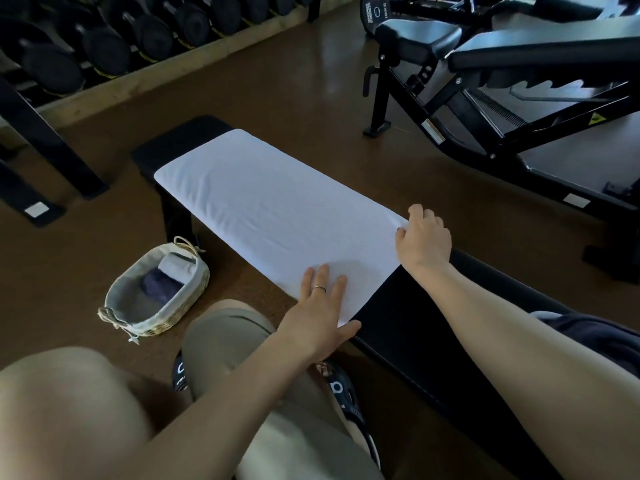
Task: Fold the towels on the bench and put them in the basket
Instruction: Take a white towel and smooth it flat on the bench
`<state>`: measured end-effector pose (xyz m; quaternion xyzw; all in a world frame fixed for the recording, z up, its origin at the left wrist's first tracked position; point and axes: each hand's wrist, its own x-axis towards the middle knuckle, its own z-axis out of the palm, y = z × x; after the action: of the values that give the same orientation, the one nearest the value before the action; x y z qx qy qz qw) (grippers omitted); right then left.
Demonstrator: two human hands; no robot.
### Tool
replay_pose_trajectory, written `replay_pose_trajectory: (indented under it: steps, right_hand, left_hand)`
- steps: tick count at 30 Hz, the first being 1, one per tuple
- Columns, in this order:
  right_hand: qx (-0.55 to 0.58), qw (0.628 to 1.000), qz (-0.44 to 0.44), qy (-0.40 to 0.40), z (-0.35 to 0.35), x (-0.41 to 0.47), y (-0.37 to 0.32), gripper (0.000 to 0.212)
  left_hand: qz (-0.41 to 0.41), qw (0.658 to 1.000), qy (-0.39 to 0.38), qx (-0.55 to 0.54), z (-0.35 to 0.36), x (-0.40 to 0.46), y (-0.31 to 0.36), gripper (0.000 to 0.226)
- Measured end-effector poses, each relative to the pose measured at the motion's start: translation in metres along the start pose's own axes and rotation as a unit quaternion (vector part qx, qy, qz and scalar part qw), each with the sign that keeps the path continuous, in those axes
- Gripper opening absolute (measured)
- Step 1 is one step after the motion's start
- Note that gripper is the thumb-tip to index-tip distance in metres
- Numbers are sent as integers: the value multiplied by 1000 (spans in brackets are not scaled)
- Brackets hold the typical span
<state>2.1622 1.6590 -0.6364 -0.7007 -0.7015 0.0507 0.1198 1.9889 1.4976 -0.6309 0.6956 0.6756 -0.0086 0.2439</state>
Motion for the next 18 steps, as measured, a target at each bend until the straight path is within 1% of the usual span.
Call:
replay_pose_trajectory:
  steps: [3, 5, 7, 9, 11, 15, 18]
  right_hand:
    - [34, 999, 13, -6, -4, 0, -3, 42]
    - [65, 997, 40, -29, -6, 2, -4, 46]
    - [112, 988, 88, -66, -9, 5, -5, 50]
    - [168, 972, 135, -93, -14, 8, -5, 55]
    - [229, 954, 164, -100, -17, 10, -6, 61]
    - [344, 905, 227, -101, -16, 10, -11, 70]
    - [394, 877, 256, -100, -16, 10, -15, 75]
  left_hand:
    - [23, 997, 63, 43, -3, -6, 3, 63]
    - [37, 995, 62, 69, -6, -9, 3, 52]
    - [48, 993, 34, 104, -8, -13, 3, 46]
    - [50, 987, 17, 155, -8, -15, 3, 49]
    - [34, 982, 29, 182, -5, -14, 5, 52]
    - [23, 978, 66, 195, -2, -11, 11, 44]
    - [25, 980, 74, 183, -4, -12, 12, 35]
